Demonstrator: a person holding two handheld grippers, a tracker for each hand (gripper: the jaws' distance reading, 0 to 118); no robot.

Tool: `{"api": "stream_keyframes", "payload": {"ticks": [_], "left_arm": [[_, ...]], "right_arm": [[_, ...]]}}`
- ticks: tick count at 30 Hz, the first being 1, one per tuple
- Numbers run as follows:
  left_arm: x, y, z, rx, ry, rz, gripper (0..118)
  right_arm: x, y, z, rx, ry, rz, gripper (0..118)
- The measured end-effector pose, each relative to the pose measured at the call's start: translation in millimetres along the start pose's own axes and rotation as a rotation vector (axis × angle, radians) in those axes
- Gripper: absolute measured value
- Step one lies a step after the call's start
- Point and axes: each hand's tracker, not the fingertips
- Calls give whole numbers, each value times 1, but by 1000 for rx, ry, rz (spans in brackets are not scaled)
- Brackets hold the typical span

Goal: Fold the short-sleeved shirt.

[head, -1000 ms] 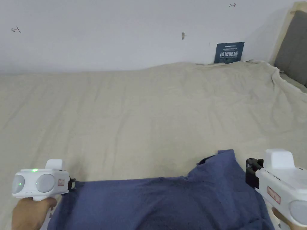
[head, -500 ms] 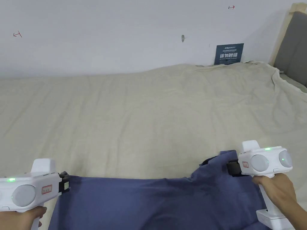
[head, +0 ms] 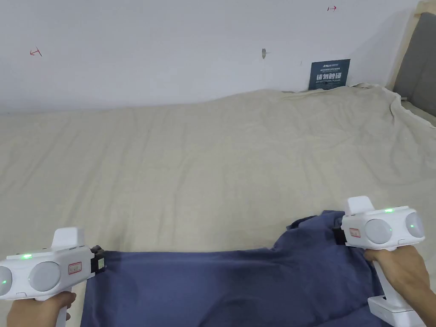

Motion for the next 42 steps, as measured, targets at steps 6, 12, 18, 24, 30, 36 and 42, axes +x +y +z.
{"api": "stream_keyframes", "payload": {"ticks": [6, 12, 18, 24, 30, 36, 42], "left_arm": [[-10, -12, 27, 29, 5, 69, 0], [-21, -34, 71, 64, 7, 99, 0], [-27, -73, 114, 91, -4, 101, 0], [-28, -127, 127, 48, -8, 103, 0], [-29, -176, 116, -16, 6, 129, 0], [-29, -211, 103, -82, 27, 156, 0], [-22, -217, 97, -98, 56, 143, 0]], "right_arm": [[10, -17, 93, 174, 57, -41, 2], [15, -55, 177, 280, 98, -84, 2], [15, -113, 216, 306, 130, -131, 2], [16, -177, 218, 255, 129, -175, 2], [16, -230, 194, 170, 132, -250, 2], [17, -260, 164, 69, 68, -263, 2], [10, -267, 144, -6, 23, -252, 2]]}}
